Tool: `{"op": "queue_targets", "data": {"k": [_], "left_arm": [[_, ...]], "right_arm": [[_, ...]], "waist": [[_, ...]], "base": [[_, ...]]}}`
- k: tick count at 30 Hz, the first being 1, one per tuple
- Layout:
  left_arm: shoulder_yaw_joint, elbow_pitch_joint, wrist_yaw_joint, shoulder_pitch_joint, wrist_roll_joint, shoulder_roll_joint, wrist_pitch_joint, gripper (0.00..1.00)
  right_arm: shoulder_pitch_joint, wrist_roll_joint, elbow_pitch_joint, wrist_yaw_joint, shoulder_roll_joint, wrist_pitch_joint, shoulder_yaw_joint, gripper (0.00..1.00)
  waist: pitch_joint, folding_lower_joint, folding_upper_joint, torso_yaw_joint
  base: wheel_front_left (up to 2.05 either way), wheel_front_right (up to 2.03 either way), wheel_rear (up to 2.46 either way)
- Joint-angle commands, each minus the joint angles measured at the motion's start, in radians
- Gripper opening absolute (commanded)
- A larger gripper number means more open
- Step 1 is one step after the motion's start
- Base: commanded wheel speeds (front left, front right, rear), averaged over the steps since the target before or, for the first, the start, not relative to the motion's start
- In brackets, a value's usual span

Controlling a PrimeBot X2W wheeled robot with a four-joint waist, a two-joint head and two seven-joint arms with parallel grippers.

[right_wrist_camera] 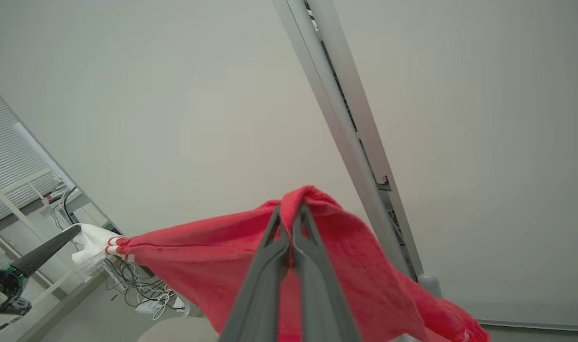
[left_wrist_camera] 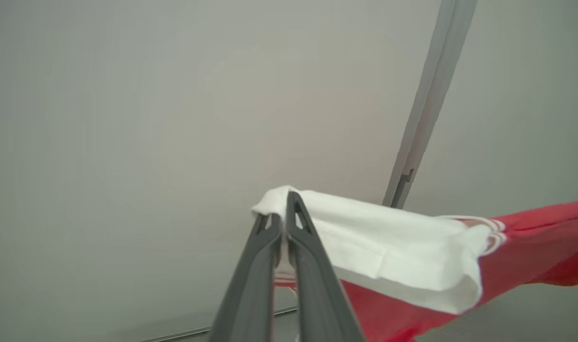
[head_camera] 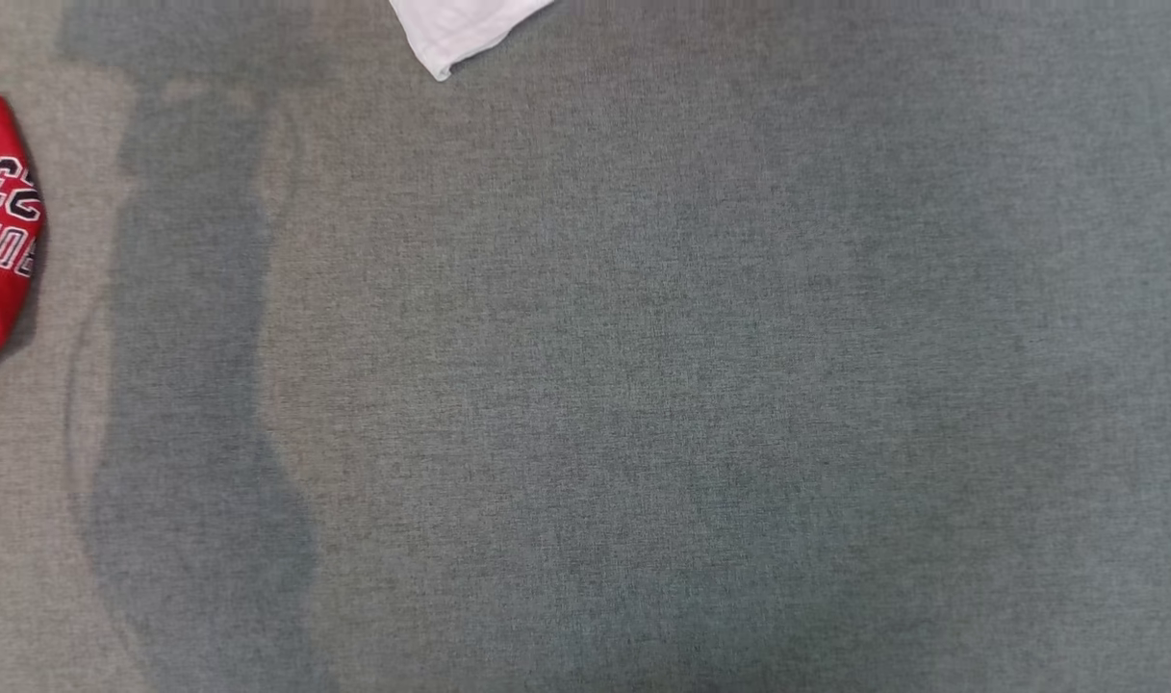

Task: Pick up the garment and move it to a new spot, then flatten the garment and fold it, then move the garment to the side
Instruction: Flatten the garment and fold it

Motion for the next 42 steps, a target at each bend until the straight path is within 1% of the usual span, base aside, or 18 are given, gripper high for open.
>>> {"op": "queue_targets", "data": {"k": [1, 4, 6, 9, 11, 13, 18, 21, 24, 27, 29, 32, 33, 37, 42], "left_arm": [[-0.018, 0.009, -0.001, 0.049, -0.033, 0.005, 0.016, 0.0], [-0.066, 0.006, -0.001, 0.153, -0.102, 0.015, 0.07, 0.0], [-0.098, -0.004, -0.001, 0.228, -0.143, 0.038, 0.098, 0.0], [-0.146, -0.038, -0.001, 0.365, -0.221, 0.052, 0.152, 0.0], [-0.201, -0.083, -0.001, 0.462, -0.25, 0.085, 0.194, 0.0], [-0.233, -0.128, -0.001, 0.555, -0.29, 0.118, 0.221, 0.0], [-0.265, -0.233, -0.001, 0.783, -0.395, 0.17, 0.272, 0.0], [-0.258, -0.298, 0.004, 0.9, -0.448, 0.195, 0.28, 0.0], [-0.257, -0.385, 0.024, 1.018, -0.492, 0.22, 0.294, 0.0], [-0.269, -0.496, 0.053, 1.126, -0.515, 0.263, 0.321, 0.0], [-0.282, -0.581, 0.074, 1.195, -0.527, 0.288, 0.338, 0.0], [-0.288, -0.705, 0.118, 1.293, -0.548, 0.33, 0.347, 0.0], [-0.288, -0.705, 0.118, 1.293, -0.548, 0.33, 0.347, 0.0], [-0.288, -0.853, 0.173, 1.41, -0.58, 0.376, 0.348, 0.0], [-0.298, -1.009, 0.218, 1.518, -0.619, 0.433, 0.366, 0.0]], "right_arm": [[0.05, 0.028, -0.004, 0.0, -0.014, -0.001, 0.018, 0.0], [0.161, 0.069, -0.022, 0.0, -0.035, 0.002, 0.08, 0.0], [0.239, 0.101, -0.033, 0.0, -0.044, 0.004, 0.118, 0.0], [0.348, 0.149, -0.045, 0.0, -0.059, 0.003, 0.166, 0.0], [0.42, 0.178, -0.05, 0.0, -0.065, 0.015, 0.2, 0.0], [0.482, 0.202, -0.063, 0.0, -0.07, 0.036, 0.238, 0.0], [0.617, 0.229, -0.087, 0.0, -0.097, 0.094, 0.337, 0.0], [0.682, 0.245, -0.11, 0.0, -0.116, 0.123, 0.382, 0.0], [0.745, 0.261, -0.143, 0.0, -0.139, 0.145, 0.419, 0.0], [0.804, 0.271, -0.191, 0.0, -0.169, 0.156, 0.444, 0.0], [0.847, 0.282, -0.227, 0.0, -0.189, 0.142, 0.453, 0.0], [0.919, 0.301, -0.281, 0.0, -0.222, 0.113, 0.455, 0.0], [0.919, 0.301, -0.281, 0.0, -0.222, 0.113, 0.455, 0.0], [1.004, 0.32, -0.33, 0.0, -0.28, 0.095, 0.463, 0.0], [1.064, 0.344, -0.368, 0.0, -0.367, 0.129, 0.471, 0.0]], "waist": [[-0.029, 0.0, 0.0, 0.004], [-0.077, 0.0, 0.0, 0.008], [-0.115, 0.0, 0.0, 0.007], [-0.181, 0.0, 0.0, 0.001], [-0.23, 0.0, 0.0, -0.001], [-0.279, 0.0, 0.0, -0.003], [-0.385, 0.0, 0.0, -0.014], [-0.432, 0.0, 0.0, -0.019], [-0.47, 0.0, 0.0, -0.022], [-0.491, 0.0, 0.0, -0.02], [-0.498, 0.0, 0.0, -0.015], [-0.502, 0.0, 0.0, -0.004], [-0.502, 0.0, 0.0, -0.004], [-0.493, 0.0, 0.0, 0.011], [-0.466, 0.0, 0.0, 0.025]], "base": [[0.0, 0.0, 0.0], [0.0, 0.0, 0.0], [0.0, 0.0, 0.0], [0.0, 0.0, 0.0], [0.0, 0.0, 0.0], [0.0, 0.0, 0.0], [0.0, 0.0, 0.0], [0.0, 0.0, 0.0], [0.0, 0.0, 0.0], [0.0, 0.0, 0.0], [0.0, 0.0, 0.0], [0.0, 0.0, 0.0], [0.0, 0.0, 0.0], [0.0, 0.0, 0.0], [0.0, 0.0, 0.0]]}}
